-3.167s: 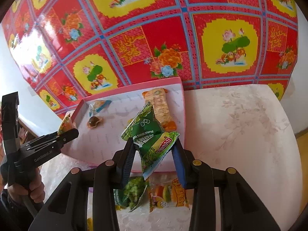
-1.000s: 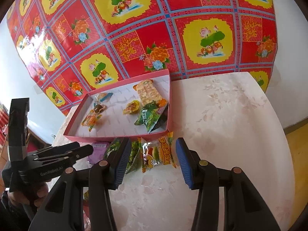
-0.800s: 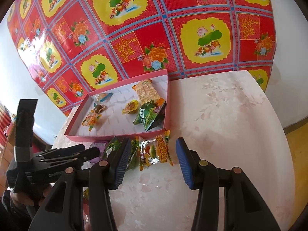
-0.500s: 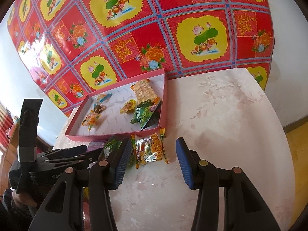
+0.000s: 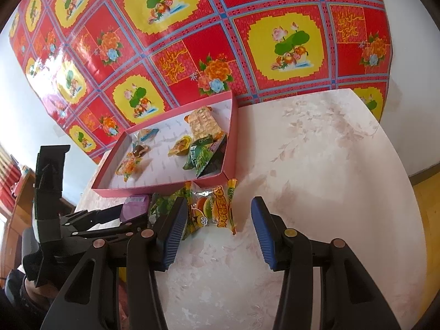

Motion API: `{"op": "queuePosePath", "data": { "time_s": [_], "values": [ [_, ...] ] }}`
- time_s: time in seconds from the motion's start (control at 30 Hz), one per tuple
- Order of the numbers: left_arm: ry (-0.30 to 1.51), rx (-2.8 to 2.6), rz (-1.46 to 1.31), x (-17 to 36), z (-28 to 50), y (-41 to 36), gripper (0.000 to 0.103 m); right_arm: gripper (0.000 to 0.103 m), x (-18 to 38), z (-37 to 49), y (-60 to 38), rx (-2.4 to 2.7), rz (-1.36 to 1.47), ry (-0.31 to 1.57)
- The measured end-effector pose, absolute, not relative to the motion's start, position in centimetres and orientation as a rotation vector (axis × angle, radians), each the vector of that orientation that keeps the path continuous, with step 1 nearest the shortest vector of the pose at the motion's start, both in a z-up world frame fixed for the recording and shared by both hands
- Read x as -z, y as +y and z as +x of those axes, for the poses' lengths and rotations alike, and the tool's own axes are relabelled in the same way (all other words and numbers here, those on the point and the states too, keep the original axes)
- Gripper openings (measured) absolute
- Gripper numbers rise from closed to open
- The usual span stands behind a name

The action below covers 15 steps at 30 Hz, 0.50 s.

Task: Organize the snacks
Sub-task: 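Grasp the purple tin with the left tool while the right tool grasps the orange candy pack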

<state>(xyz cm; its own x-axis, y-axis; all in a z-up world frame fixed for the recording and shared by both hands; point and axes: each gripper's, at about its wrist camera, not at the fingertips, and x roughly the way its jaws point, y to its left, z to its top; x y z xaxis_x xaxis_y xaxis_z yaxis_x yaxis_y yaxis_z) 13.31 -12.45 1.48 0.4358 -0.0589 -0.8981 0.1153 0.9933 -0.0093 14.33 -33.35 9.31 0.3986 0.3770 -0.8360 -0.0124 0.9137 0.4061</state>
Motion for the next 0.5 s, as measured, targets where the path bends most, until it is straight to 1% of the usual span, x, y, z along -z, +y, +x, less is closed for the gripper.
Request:
{"op": "queuePosePath", "data": {
  "time_s": [0.5],
  "values": [
    [1.088, 0.095, 0.037, -1.9, 12.1, -9.3, 0.066, 0.049, -7.3, 14.9, -31.6, -0.263, 0.324, 1.204]
  ]
}}
